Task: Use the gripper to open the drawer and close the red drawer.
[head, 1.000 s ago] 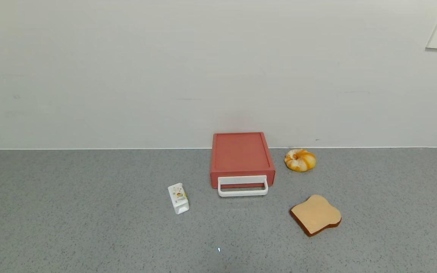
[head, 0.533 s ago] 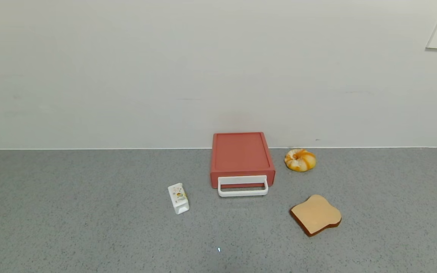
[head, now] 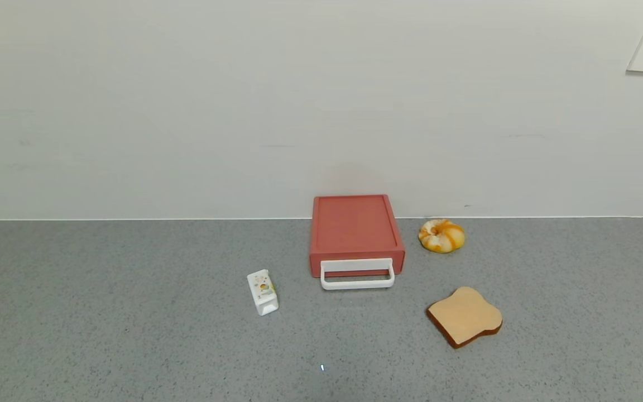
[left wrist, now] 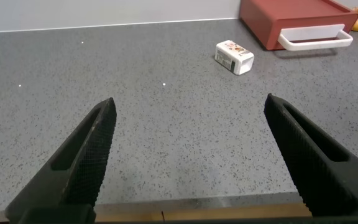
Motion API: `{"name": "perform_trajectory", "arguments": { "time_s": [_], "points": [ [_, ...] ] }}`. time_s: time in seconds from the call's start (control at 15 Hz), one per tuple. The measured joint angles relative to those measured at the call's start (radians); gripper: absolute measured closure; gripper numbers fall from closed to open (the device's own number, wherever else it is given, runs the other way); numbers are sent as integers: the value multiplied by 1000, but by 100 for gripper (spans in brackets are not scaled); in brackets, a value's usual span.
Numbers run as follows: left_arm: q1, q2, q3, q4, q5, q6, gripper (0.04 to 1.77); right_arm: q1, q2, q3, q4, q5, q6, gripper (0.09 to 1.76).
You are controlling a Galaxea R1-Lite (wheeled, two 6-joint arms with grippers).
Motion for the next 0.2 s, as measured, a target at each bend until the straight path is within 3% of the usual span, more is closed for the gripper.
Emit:
{"name": "perform_trajectory", "arguments": {
  "time_s": [0.2],
  "points": [
    [0,0,0,0,-1,0,9,0,0,0,0,0,0,10]
  ]
}}
